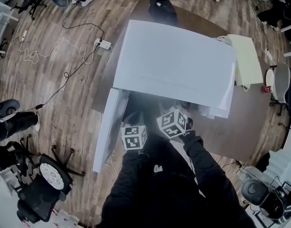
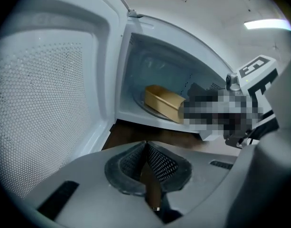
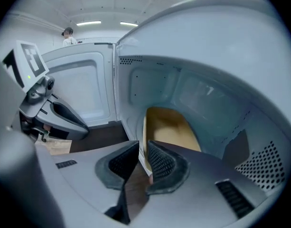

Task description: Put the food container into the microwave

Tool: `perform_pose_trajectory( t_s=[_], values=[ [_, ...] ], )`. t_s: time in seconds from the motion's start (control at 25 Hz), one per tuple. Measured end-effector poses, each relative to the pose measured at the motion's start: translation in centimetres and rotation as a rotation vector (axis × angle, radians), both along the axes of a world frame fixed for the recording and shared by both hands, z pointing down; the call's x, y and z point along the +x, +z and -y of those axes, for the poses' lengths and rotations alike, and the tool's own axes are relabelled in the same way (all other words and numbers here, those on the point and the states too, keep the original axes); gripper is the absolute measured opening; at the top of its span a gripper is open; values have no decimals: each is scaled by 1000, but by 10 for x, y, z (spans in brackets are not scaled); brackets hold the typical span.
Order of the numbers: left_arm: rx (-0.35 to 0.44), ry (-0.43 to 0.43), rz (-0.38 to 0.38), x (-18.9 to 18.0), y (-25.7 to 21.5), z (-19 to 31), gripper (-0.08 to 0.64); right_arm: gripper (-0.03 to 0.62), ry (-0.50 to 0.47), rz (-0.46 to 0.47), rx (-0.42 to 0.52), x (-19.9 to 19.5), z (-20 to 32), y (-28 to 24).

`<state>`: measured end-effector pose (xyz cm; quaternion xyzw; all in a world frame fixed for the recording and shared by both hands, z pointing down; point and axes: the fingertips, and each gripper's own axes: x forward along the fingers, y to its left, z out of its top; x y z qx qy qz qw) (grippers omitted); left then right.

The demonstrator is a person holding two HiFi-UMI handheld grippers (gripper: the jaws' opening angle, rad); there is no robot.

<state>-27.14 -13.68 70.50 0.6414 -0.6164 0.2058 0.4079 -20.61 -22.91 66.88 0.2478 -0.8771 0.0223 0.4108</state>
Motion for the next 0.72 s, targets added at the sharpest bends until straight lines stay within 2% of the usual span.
perform_pose_trajectory(
  t_s=[0.28,0.48,0.72],
  values=[
    [53,10,-3,17,-30,-7,34,66,98,132,15,25,-23,-52],
    [130,21,-2,42,-73,-12,34,40,201,227,28,63,-47,-98],
    [241,71,14,88,-124,-12,34,23,318,326,62,122,-70,-140]
  ],
)
